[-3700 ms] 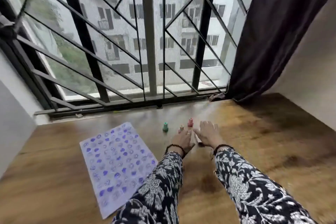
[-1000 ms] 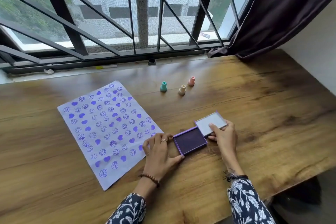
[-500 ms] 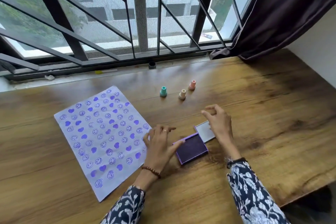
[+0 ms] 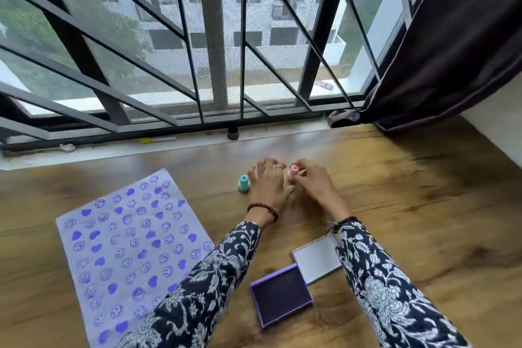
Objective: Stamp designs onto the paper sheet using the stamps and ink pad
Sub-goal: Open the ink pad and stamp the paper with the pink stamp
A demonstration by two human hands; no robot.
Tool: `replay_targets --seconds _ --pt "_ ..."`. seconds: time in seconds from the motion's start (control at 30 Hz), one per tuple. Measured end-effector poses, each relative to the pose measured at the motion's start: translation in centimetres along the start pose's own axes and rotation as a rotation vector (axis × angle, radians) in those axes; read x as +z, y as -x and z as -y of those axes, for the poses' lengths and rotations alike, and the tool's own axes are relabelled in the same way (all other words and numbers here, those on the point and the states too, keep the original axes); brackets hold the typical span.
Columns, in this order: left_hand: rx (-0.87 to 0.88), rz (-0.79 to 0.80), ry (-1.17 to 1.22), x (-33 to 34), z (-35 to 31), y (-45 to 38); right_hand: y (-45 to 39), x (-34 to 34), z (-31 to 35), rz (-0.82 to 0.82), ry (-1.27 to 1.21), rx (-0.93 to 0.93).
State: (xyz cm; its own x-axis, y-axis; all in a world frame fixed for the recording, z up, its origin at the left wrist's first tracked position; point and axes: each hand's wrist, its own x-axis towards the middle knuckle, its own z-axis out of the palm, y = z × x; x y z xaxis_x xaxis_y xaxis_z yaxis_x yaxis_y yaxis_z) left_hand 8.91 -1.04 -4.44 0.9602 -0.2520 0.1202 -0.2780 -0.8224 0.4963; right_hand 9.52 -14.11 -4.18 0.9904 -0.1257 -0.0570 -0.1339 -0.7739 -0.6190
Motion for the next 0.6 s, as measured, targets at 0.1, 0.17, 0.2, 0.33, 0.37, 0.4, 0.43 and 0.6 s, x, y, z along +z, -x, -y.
replay_targets --seconds 0.1,0.17,0.2,0.33,0.37,0.4,0.43,0.6 --pt "-0.001 -0.031 0.040 -0.1 0.0 -0.8 -0.3 -0.4 -0.4 -0.018 -0.118 -0.028" --pt "0.019 -0.044 0.103 -0.6 -0.1 -1.0 0.2 -1.0 -0.2 -0.031 -0.242 -0.051" --pt "0.020 -0.070 0.134 -1.0 -0.2 -0.9 0.6 -1.4 0.0 -0.032 -0.308 -0.063" --pt "0.006 -0.174 0.313 -3.5 -1.0 0.8 3.1 -3.2 1.1 0.028 -0.652 -0.083" --pt "0.007 -0.170 0.402 -4.1 -1.3 1.5 3.9 -3.6 1.4 0.052 -0.730 -0.096" --pt "0.002 -0.158 0.514 -4.7 -1.6 2.1 4.6 -4.0 1.7 0.076 -0.797 -0.109" --pt "-0.011 -0.143 0.634 -5.3 -1.9 2.9 5.4 -4.2 2.0 0.094 -0.855 -0.117" --pt "-0.087 -0.106 1.000 -6.3 -3.4 6.6 8.9 -4.7 3.3 0.103 -1.025 -0.135"
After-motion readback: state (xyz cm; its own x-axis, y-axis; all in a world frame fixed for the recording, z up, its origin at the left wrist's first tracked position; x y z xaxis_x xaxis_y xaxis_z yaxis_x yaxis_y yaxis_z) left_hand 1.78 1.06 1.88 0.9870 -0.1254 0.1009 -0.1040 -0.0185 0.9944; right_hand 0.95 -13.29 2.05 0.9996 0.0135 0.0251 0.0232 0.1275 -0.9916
